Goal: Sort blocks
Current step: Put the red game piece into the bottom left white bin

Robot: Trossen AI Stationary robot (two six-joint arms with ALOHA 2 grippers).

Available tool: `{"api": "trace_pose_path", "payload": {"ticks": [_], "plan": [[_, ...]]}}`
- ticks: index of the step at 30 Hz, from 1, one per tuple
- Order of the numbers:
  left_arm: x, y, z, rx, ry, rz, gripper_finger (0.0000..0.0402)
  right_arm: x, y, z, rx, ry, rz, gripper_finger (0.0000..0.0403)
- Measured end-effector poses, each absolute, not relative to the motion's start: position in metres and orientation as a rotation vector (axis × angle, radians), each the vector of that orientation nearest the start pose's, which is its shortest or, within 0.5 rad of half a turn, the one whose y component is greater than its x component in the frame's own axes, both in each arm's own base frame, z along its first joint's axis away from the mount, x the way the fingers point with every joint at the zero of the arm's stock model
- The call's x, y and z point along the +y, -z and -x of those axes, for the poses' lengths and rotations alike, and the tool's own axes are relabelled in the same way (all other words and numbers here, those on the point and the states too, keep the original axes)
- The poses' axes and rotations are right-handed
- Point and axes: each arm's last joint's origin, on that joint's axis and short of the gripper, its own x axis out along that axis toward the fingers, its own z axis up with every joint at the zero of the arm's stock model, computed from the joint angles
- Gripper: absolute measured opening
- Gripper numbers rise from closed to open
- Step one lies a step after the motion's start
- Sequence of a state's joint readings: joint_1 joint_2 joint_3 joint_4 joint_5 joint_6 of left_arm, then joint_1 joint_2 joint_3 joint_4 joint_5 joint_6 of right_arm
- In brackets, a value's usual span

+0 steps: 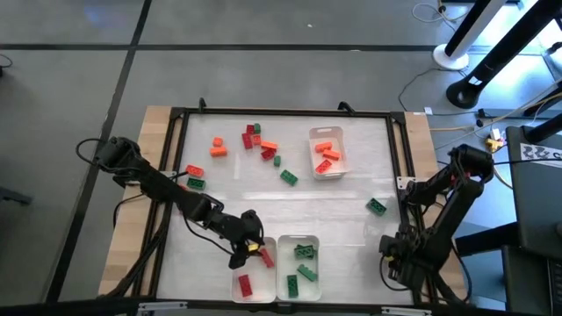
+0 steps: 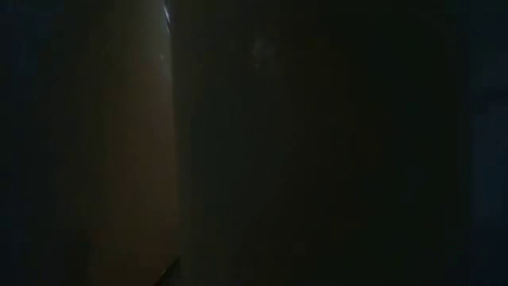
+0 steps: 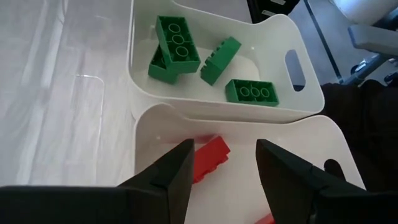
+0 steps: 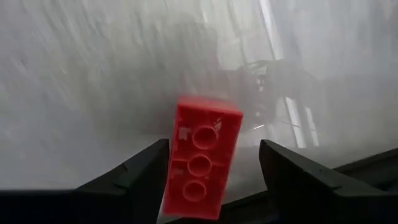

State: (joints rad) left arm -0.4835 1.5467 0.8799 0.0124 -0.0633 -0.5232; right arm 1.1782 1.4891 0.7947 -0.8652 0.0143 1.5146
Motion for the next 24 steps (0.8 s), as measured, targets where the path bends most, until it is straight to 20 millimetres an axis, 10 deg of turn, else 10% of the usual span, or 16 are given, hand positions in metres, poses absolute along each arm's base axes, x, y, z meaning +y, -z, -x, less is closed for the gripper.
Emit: {"api": "trace_pose_path", "payload": {"ticks": [24], "plan": [[-0.112,-0.232,-0.259,0.814,0.122,0.331,0.0162,0.201,-0.145,-0.093,1.281,0.224,-0.373,0.0137]]}}
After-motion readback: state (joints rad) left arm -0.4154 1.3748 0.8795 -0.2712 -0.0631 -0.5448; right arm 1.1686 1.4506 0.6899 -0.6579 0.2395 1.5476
